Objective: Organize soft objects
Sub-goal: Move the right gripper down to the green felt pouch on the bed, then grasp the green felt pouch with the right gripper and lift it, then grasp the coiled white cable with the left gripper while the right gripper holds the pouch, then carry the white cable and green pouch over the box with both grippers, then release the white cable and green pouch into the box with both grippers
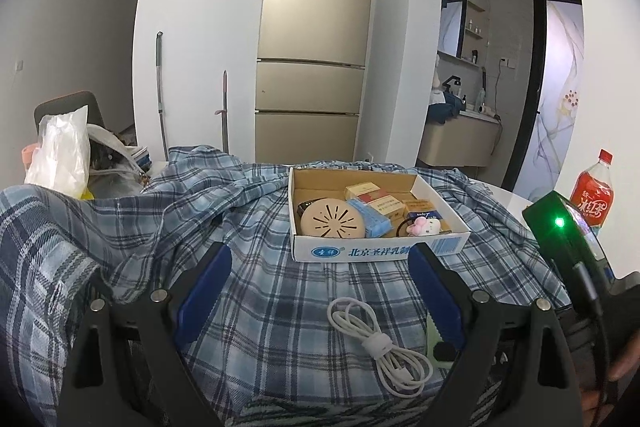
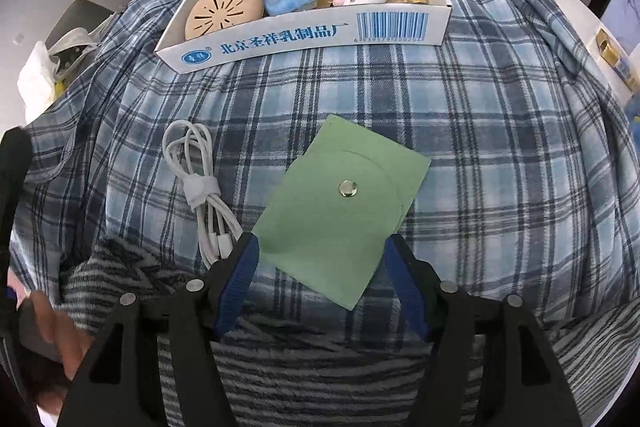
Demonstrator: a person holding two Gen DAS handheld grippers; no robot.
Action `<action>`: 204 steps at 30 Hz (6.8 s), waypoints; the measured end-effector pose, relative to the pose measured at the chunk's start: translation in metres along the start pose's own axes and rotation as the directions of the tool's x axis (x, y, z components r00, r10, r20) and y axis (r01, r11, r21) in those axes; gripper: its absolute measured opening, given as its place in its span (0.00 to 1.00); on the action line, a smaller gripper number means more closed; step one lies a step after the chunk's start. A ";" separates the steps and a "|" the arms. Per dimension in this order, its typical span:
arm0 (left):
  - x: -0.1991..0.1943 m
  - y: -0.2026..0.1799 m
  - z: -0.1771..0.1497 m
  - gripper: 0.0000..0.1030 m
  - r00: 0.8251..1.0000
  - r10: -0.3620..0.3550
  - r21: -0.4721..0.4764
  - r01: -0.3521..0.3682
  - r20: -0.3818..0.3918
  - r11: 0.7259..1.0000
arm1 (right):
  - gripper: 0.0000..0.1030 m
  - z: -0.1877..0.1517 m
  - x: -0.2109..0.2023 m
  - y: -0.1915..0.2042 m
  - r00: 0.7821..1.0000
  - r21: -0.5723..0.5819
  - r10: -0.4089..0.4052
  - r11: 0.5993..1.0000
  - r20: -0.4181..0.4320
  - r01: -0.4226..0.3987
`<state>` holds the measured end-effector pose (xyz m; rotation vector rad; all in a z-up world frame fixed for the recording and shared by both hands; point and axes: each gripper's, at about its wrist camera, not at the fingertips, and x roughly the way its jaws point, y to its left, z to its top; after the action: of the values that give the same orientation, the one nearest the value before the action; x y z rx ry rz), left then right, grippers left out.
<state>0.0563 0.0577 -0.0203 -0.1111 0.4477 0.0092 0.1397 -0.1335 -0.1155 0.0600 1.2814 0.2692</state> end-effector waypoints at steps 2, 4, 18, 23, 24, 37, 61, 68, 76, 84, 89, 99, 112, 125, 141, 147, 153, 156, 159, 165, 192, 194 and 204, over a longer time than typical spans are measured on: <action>0.000 0.000 0.000 0.89 1.000 0.000 0.001 0.000 0.002 1.000 | 0.67 0.004 0.002 -0.003 1.000 0.034 -0.007 0.999 0.005 0.007; 0.000 0.000 0.000 0.89 1.000 0.003 0.005 -0.003 0.005 1.000 | 0.70 0.008 0.003 -0.006 1.000 0.057 -0.017 0.998 0.021 0.016; 0.003 0.004 0.000 0.89 1.000 -0.001 -0.018 0.001 -0.020 1.000 | 0.79 0.008 0.014 0.014 0.988 -0.051 -0.149 0.987 0.041 0.151; 0.003 0.003 -0.001 0.89 1.000 -0.003 -0.010 0.003 -0.020 1.000 | 0.79 -0.005 0.005 -0.002 0.985 -0.073 -0.168 0.983 0.031 0.170; 0.003 0.002 -0.001 0.89 1.000 -0.002 -0.008 0.002 -0.021 1.000 | 0.79 -0.007 0.004 -0.004 0.984 -0.079 -0.177 0.981 0.031 0.178; 0.011 0.006 -0.003 0.89 0.998 -0.008 -0.028 0.006 -0.055 1.000 | 0.77 -0.013 0.000 -0.011 0.993 -0.151 -0.117 0.982 0.006 0.117; 0.009 0.002 -0.005 0.89 0.999 0.016 -0.010 -0.016 -0.041 1.000 | 0.66 -0.024 -0.023 -0.019 0.984 -0.195 -0.074 0.975 0.160 0.105; 0.014 0.001 -0.005 0.89 0.998 0.009 0.001 -0.008 -0.068 1.000 | 0.66 -0.034 -0.072 -0.014 0.855 -0.234 -0.055 0.951 0.515 0.202; 0.022 0.001 -0.007 0.89 0.994 -0.002 -0.001 0.002 -0.109 1.000 | 0.66 -0.033 -0.085 -0.016 0.753 -0.204 -0.037 0.953 0.657 0.224; 0.038 -0.001 -0.008 0.86 0.977 0.014 0.005 -0.014 -0.213 1.000 | 0.66 -0.042 -0.076 -0.016 0.741 -0.213 -0.034 0.948 0.670 0.237; 0.056 -0.006 -0.012 0.66 0.922 -0.004 -0.039 -0.012 -0.387 0.999 | 0.66 -0.042 -0.072 -0.012 0.749 -0.231 -0.026 0.944 0.662 0.237; 0.096 -0.023 -0.022 0.44 0.780 -0.126 -0.227 -0.021 -0.612 0.974 | 0.66 -0.040 -0.074 -0.023 0.747 -0.205 -0.005 0.960 0.665 0.189; 0.113 -0.047 -0.034 0.27 0.763 -0.021 -0.091 -0.050 -0.646 0.995 | 0.66 -0.036 -0.075 -0.035 0.762 -0.164 -0.008 0.975 0.648 0.151; 0.037 -0.081 -0.017 0.22 0.988 -0.021 0.214 0.054 -0.154 0.975 | 0.66 -0.041 -0.079 -0.033 0.744 -0.178 0.009 0.973 0.669 0.148; -0.028 -0.081 0.016 0.22 0.981 -0.121 0.207 0.087 0.155 0.974 | 0.66 -0.052 -0.115 -0.033 0.619 -0.193 0.070 0.972 0.782 0.133; -0.012 -0.077 0.054 0.22 0.946 -0.127 0.170 0.078 0.298 0.982 | 0.66 -0.026 -0.143 -0.029 0.485 -0.232 0.136 0.962 0.864 0.144; 0.032 -0.067 0.076 0.22 0.928 -0.133 0.108 0.101 0.349 0.989 | 0.66 0.026 -0.132 -0.035 0.405 -0.209 0.156 0.974 0.901 0.089; 0.056 -0.062 0.085 0.22 0.930 -0.102 0.064 0.085 0.353 0.994 | 0.66 0.055 -0.113 -0.032 0.432 -0.197 0.138 0.976 0.891 0.095; 0.086 -0.057 0.092 0.22 0.938 -0.066 0.029 0.059 0.340 0.998 | 0.66 0.079 -0.092 -0.027 0.451 -0.198 0.126 0.973 0.883 0.117; 0.119 -0.050 0.079 0.22 0.946 -0.048 0.064 0.029 0.321 0.998 | 0.66 0.093 -0.060 -0.028 0.447 -0.155 0.074 0.977 0.891 0.147; 0.178 -0.053 0.045 0.22 0.996 -0.047 0.129 0.036 0.079 0.991 | 0.66 0.111 -0.014 -0.026 0.652 -0.287 0.140 0.950 0.745 0.124; 0.178 -0.053 0.046 0.22 0.996 -0.047 0.129 0.037 0.076 0.991 | 0.66 0.112 -0.012 -0.025 0.665 -0.288 0.130 0.949 0.736 0.132; 0.177 -0.049 0.047 0.61 0.995 -0.046 0.122 0.036 0.087 0.992 | 0.66 0.116 -0.010 -0.027 0.680 -0.282 0.126 0.951 0.722 0.123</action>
<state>0.2374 0.0109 -0.0499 -0.0017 0.3556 -0.0529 0.2519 -0.1499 -0.0779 -0.0966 0.4089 0.3966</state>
